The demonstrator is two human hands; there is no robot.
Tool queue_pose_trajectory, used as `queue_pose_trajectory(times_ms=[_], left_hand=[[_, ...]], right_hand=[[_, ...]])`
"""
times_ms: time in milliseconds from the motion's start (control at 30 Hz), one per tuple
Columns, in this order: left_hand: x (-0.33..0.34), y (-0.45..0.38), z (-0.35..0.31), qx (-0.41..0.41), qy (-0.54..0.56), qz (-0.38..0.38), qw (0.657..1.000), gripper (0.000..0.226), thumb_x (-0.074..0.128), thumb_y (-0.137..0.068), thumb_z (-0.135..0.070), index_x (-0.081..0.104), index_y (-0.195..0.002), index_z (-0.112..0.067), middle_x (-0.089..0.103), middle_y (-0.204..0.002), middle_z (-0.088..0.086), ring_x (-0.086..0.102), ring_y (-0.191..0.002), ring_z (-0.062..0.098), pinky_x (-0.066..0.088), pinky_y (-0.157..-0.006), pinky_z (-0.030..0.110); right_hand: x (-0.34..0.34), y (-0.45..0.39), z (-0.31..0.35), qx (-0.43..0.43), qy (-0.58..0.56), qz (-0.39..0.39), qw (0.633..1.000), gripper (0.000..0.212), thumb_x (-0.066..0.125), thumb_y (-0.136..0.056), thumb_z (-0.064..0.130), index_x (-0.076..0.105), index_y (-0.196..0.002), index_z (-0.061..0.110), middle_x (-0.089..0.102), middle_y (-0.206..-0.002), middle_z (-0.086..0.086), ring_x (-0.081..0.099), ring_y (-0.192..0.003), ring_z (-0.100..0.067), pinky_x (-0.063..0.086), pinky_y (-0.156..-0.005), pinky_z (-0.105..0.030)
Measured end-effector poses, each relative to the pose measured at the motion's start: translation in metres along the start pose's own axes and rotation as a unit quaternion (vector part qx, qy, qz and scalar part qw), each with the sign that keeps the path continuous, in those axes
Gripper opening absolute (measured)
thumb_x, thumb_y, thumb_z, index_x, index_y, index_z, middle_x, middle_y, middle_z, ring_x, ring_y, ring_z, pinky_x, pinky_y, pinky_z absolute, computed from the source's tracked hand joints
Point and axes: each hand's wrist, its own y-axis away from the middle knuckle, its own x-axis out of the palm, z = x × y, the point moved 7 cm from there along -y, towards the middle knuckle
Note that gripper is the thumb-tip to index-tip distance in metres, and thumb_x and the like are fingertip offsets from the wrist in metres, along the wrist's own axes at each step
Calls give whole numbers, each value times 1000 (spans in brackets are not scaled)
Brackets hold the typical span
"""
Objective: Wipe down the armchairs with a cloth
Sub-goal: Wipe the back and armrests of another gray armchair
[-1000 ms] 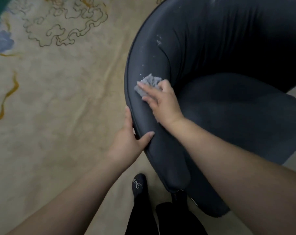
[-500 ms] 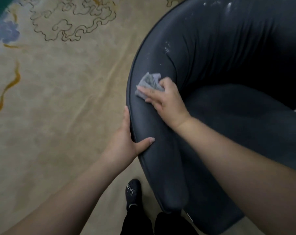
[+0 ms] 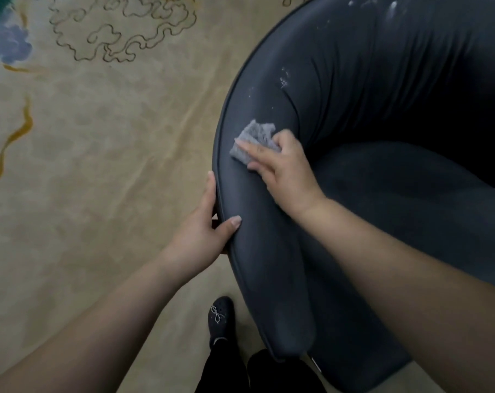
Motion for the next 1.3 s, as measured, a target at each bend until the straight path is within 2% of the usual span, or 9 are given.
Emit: queue_pose_trajectory(times_ms=[167,400,500,567,667,800,933,1067,1300], left_hand=[[2,1,-1,-11,22,13,1000,83,52,-97,-18,-6,-146,-51,55,-131,-6,67,-93,6,58,-70,31],[4,11,-8,-28,49,27,998,74,41,-102,-12,-4,-150,-44,51,-135,-4,64,-95,3,56,-68,22],[5,15,-8,-27,49,17,998,70,39,-102,-12,-1,-151,-43,48,-141,0,58,-111,12,56,-69,20],[5,15,-9,-26,44,7,999,70,40,-102,-13,1,-151,-42,46,-143,0,57,-115,16,56,-69,19],[4,13,-9,-26,44,-3,999,69,42,-102,-13,3,-152,-41,48,-141,1,59,-111,17,56,-66,21],[1,11,-5,-23,38,-6,999,71,45,-101,-14,4,-152,-42,51,-136,-3,62,-105,10,55,-65,21],[-3,4,-8,-10,25,-30,999,72,49,-99,-14,8,-152,-41,51,-135,-8,66,-94,2,57,-72,28],[-14,-17,-22,17,-53,-65,996,72,55,-96,-24,11,-151,-40,48,-130,-25,60,-111,10,49,-98,40],[-28,-58,-49,61,-158,-71,983,86,65,-87,-36,9,-153,-34,42,-147,-14,56,-118,13,47,-99,36]], right_hand=[[8,33,10,62,-67,-7,996,45,62,-89,10,55,-132,23,41,-101,-6,50,-98,-24,44,-95,-32],[2,132,31,81,-70,0,994,46,56,-91,18,49,-137,21,41,-105,0,50,-95,-13,45,-88,-24],[6,157,50,64,-82,13,994,44,48,-93,25,50,-137,22,46,-107,-4,54,-97,-17,49,-87,-33],[7,163,58,35,-59,12,998,42,51,-90,22,55,-133,20,48,-99,-9,56,-88,-27,53,-75,-40],[7,153,54,32,-46,1,998,39,54,-90,21,59,-129,19,49,-92,-12,55,-82,-30,52,-69,-43],[4,107,32,66,-46,-35,996,41,65,-86,11,61,-126,20,47,-92,-13,50,-85,-28,48,-80,-39],[1,42,14,32,8,-4,999,40,65,-87,18,61,-125,28,48,-93,-15,49,-88,-33,46,-82,-48],[0,1,6,1,55,11,998,36,64,-88,23,62,-123,32,49,-94,-17,48,-88,-35,46,-83,-50],[-3,-25,0,-14,88,-26,996,38,67,-85,25,63,-122,33,51,-92,-17,51,-84,-35,48,-77,-47]])
